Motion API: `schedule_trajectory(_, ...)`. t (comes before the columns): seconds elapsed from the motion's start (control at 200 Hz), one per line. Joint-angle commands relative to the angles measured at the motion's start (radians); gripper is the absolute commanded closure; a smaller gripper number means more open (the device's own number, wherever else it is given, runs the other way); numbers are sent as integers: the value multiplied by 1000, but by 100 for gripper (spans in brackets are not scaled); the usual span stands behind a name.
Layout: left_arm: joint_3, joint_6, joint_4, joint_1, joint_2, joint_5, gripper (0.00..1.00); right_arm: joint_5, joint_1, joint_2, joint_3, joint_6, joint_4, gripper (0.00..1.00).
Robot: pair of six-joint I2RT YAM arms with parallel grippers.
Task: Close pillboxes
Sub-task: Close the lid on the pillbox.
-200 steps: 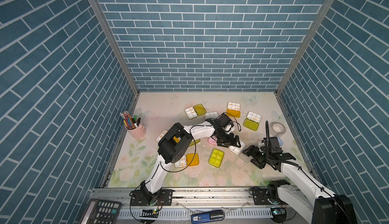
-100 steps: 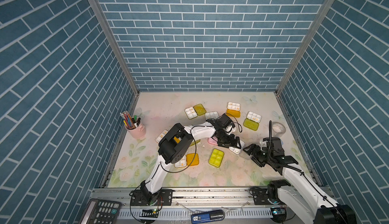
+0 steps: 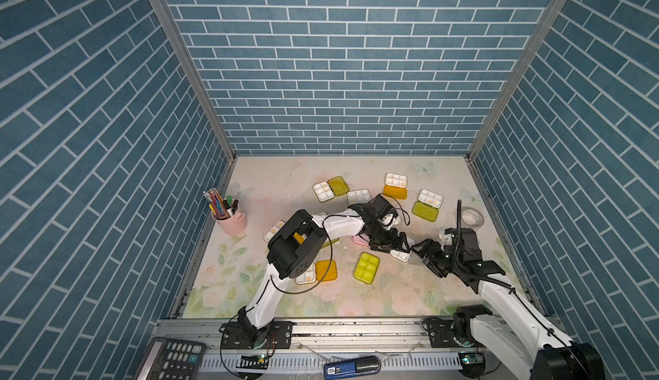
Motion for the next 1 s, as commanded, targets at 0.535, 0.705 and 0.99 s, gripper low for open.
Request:
schedule_trajectory(0.535, -134, -110, 104, 139, -201, -32, 9, -6, 6, 156, 182, -119, -24, 29)
schedule_trajectory(0.705, -131, -108, 98, 140, -198, -28, 9, -7, 38, 216, 226, -120, -12, 29)
schedule_trajectory(0.99, -138, -109, 93, 155, -207, -39, 9, 13, 122, 363, 280, -92, 79, 31)
